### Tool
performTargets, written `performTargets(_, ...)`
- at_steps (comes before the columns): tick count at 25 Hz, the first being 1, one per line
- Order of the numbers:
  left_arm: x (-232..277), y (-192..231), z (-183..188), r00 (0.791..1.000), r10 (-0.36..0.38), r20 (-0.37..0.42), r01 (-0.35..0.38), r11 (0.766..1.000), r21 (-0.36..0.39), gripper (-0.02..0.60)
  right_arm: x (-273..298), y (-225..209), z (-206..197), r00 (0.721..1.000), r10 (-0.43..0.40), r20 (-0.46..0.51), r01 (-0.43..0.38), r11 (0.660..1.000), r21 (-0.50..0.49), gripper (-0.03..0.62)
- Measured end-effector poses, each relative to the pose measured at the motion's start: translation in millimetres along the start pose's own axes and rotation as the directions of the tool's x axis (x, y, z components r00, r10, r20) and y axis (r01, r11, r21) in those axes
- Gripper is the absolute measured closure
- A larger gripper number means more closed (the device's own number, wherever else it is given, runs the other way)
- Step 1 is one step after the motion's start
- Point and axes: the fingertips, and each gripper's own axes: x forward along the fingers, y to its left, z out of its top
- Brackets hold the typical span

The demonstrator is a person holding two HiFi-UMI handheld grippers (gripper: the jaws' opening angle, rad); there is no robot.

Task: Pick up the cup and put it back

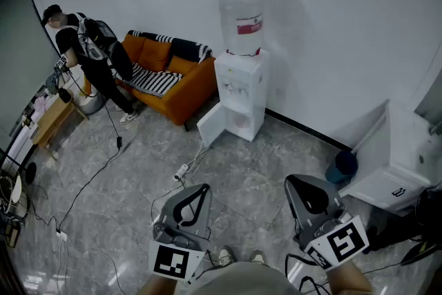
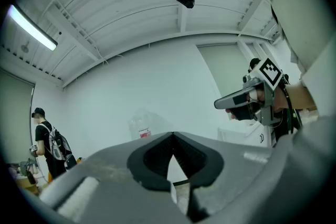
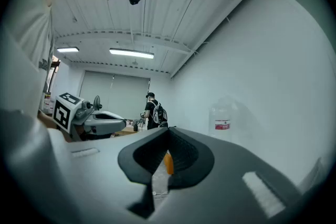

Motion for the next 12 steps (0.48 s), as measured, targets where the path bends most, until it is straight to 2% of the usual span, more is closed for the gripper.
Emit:
performTargets(6, -18.1, 17.7, -3.0, 1.0, 0.002, 0.009, -0.001, 1.0, -0.003, 0.58, 5.6, 18.4, 5.7, 0.999, -0.026, 0.03, 0.024, 0.999, 0.039, 0.591)
performTargets(12, -31.2, 37.2, -8.7, 1.0, 0.006, 0.02, -0.006, 1.0, -0.016, 0.58, 16.8, 39.9, 2.8, 1.0, -0.024, 0.015, 0.023, 0.999, 0.04, 0.591)
